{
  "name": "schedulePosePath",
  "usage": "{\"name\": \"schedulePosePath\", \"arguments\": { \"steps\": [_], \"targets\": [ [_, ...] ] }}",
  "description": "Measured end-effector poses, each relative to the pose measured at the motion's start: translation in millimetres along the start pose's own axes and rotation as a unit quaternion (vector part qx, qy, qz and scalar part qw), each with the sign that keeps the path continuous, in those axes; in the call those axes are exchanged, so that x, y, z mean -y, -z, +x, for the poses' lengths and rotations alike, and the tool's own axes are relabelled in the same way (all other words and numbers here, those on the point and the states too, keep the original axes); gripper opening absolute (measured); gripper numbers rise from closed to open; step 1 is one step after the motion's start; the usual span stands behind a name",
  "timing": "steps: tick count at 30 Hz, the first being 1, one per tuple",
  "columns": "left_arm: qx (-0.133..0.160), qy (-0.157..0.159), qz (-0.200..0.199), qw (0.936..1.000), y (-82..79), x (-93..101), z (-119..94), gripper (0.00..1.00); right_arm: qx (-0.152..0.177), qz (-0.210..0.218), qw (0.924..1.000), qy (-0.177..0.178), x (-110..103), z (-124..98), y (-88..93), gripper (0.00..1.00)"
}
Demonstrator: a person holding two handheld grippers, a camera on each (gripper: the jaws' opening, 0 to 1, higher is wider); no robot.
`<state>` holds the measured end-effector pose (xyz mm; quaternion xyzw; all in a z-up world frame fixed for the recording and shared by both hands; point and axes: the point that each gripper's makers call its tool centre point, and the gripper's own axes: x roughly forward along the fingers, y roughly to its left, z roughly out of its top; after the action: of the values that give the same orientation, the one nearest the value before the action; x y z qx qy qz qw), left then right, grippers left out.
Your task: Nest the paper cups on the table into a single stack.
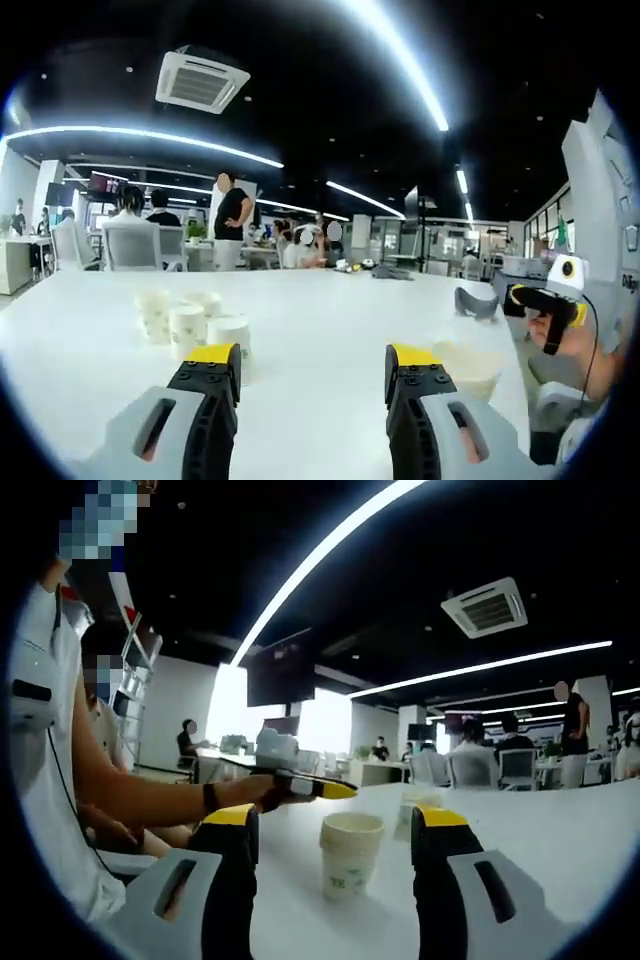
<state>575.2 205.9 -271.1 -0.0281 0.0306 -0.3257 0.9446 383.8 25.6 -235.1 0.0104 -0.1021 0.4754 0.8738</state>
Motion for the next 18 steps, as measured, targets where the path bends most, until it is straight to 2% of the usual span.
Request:
{"name": "schedulePosePath", "arguments": {
  "steps": [1, 3, 4, 5, 8, 9, 11, 12, 18],
  "targets": [
    [-0.012, -0.013, 0.004, 0.9998, 7.1, -10.5, 9.0, 0.62, 0.002, 0.001, 1.0, 0.005, 1.0, -2.8, -1.0, 0.64],
    [-0.017, -0.017, 0.005, 0.9997, 11.0, -15.8, 15.8, 0.63, 0.003, 0.002, 1.0, 0.007, 1.2, -4.9, -1.7, 0.64],
    [-0.022, -0.03, 0.007, 0.9993, 14.7, -26.6, 28.3, 0.63, 0.003, 0.0, 0.9999, 0.012, 1.4, -9.7, -3.1, 0.64],
    [-0.023, -0.031, 0.008, 0.9992, 15.1, -28.2, 30.4, 0.63, 0.003, 0.0, 0.9999, 0.013, 1.6, -10.7, -3.3, 0.64],
    [-0.04, -0.056, 0.018, 0.9975, 18.1, -46.8, 55.2, 0.62, 0.004, -0.004, 0.9996, 0.027, 6.6, -23.1, -6.7, 0.63],
    [-0.042, -0.057, 0.018, 0.9973, 18.4, -48.2, 57.7, 0.62, 0.004, -0.004, 0.9996, 0.029, 7.2, -24.2, -6.9, 0.63],
    [-0.059, -0.057, -0.01, 0.9966, 21.6, -53.8, 76.6, 0.62, 0.002, -0.009, 0.9992, 0.04, 13.3, -33.6, -9.9, 0.63],
    [-0.063, -0.062, -0.011, 0.996, 21.6, -57.2, 82.8, 0.62, 0.002, -0.011, 0.999, 0.043, 14.9, -35.4, -11.3, 0.62],
    [-0.085, -0.089, 0.024, 0.9921, 24.3, -66.7, 107.9, 0.63, 0.012, -0.026, 0.998, 0.056, 22.9, -45.6, -28.0, 0.61]
  ]
}}
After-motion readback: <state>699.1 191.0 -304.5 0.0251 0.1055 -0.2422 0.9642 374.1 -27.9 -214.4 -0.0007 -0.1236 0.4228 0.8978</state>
